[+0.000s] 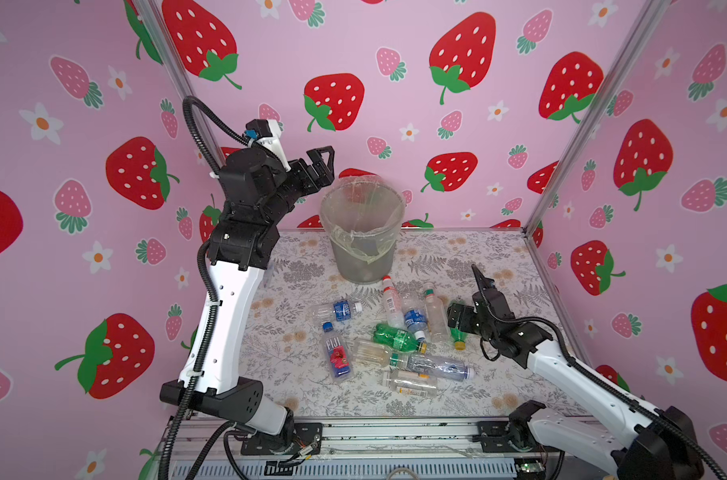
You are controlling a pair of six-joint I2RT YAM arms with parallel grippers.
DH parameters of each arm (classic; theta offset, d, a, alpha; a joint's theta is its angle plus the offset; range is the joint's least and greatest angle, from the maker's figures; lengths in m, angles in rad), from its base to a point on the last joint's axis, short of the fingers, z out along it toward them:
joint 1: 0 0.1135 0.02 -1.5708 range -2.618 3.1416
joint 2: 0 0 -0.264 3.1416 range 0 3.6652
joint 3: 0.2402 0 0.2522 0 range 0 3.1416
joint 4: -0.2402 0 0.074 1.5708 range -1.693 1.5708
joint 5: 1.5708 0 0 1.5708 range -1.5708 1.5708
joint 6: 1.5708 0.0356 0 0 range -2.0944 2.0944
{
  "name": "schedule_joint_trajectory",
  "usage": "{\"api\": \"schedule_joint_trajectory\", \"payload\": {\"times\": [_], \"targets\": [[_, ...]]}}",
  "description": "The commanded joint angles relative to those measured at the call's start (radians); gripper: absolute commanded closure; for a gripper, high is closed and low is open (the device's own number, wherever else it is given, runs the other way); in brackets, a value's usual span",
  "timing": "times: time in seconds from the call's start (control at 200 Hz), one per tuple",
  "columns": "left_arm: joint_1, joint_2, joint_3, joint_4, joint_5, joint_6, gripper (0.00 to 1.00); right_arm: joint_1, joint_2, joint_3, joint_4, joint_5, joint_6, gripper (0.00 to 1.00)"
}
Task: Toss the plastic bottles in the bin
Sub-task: 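Open the left gripper over the wastebasket to drop the square bottle, then draw back the left gripper while the right gripper lowers onto the green bottle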
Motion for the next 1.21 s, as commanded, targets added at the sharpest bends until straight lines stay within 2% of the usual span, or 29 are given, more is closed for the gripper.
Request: {"api": "schedule_joint_trajectory", "payload": {"times": [0.0,0.19,0.355,0.69,0.915,1.201], "targets": [[-0.002,-0.042,-0.104,-0.065,-0.040,0.050,0.01,-0.004,-0.022,0.009,-0.033,-0.009,-0.005,0.01],[0.003,-0.183,-0.317,-0.096,-0.081,0.084,0.01,-0.005,-0.018,0.008,-0.051,-0.022,0.000,0.01],[0.022,-0.277,-0.478,-0.107,-0.165,0.079,0.01,-0.007,-0.019,0.009,-0.065,-0.022,0.006,0.01],[0.056,-0.324,-0.687,-0.125,-0.062,0.018,0.01,-0.015,0.024,0.019,-0.103,0.023,0.021,0.01],[0.064,-0.347,-0.784,-0.176,-0.060,0.017,0.01,-0.039,0.066,0.057,-0.134,0.031,-0.026,0.01],[0.079,-0.416,-0.937,-0.197,-0.038,-0.010,0.01,-0.126,0.123,0.082,-0.132,-0.053,-0.113,0.01]]}}
